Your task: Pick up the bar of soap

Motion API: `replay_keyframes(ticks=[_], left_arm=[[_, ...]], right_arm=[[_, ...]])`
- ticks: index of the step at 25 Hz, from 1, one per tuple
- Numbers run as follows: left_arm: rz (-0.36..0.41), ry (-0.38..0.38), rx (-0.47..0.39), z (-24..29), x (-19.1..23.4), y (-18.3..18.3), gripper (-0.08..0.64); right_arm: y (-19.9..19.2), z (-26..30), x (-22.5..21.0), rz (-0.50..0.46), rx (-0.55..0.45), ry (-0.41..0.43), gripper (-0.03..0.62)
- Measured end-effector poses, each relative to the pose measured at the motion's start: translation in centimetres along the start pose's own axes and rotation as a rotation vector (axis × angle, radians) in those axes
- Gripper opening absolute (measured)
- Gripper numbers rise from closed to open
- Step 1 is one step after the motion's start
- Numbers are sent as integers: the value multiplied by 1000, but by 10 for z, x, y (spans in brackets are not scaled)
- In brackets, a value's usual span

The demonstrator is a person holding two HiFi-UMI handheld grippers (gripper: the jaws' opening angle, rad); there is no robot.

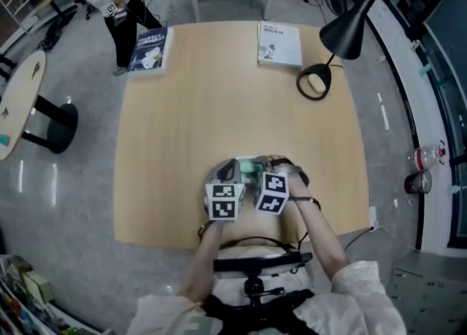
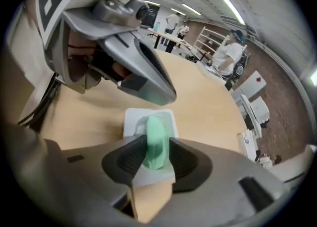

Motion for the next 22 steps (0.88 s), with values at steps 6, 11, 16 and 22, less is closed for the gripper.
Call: replay_keyframes(ticks=[6, 11, 16, 22], left_arm=[[-22, -2, -8, -1, 3, 2, 15], [-38, 16, -6, -3, 10, 1, 15], [-48, 16, 9, -1, 13, -2, 15], [-35, 17, 22, -1, 10, -3, 15]], right_arm=[[5, 15, -1, -112, 43, 21, 141], [8, 22, -2, -86, 78, 39, 109], [14, 26, -6, -10, 68, 41, 112], [14, 27, -9, 9, 60, 39, 114]])
Point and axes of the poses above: the fingertips, and each gripper's own axes: z forward along the fingers, x to its left, y out of its top, the point moved 5 cm from there along -z, backward along the fingers, and after that the axes turned 1 degree about z, right-handed, at the moved point
